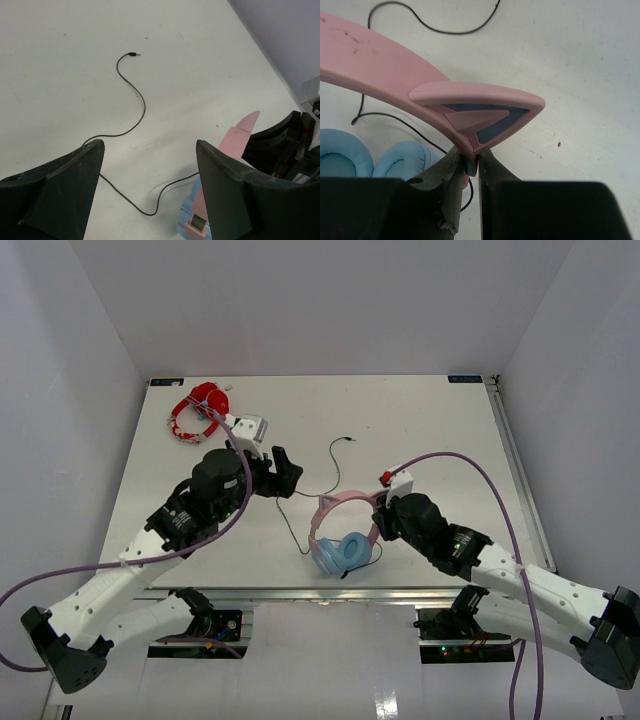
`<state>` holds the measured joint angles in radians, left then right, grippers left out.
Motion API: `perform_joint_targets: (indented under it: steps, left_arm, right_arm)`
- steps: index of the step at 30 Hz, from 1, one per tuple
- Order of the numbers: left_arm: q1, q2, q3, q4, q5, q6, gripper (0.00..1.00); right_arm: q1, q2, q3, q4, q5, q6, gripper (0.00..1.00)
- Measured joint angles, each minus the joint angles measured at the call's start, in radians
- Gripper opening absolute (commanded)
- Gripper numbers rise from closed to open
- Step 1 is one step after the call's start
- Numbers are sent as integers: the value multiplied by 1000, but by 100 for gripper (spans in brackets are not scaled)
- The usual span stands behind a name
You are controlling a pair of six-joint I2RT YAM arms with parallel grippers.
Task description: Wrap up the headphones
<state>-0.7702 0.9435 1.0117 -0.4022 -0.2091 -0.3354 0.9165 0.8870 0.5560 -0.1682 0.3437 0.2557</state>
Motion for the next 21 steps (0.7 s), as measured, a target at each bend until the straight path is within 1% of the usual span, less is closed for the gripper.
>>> perform_joint_targets:
  steps: [4,6,10,13,17,21]
  left_arm:
    - [-99,150,180,-117,-121,73,85]
    - [-141,201,229,-145,-154,115,83]
    - [-221,241,240,-199,-186,192,82]
    - [-318,295,245,-216,-211,264,80]
    - [-420,376,244,-217,-233,347,76]
    - [-487,422,241,-185,-259,424,74]
  right_arm:
    - [0,60,17,-54,-14,-1,8]
    - [0,74,18,-68,-16,1,8]
    - [0,76,18,-77,-19,3,8]
    - [0,76,18,-79,-32,6,8]
    - [0,70,18,-90,-44,12,8]
    - [0,53,18,-100,-53,18,8]
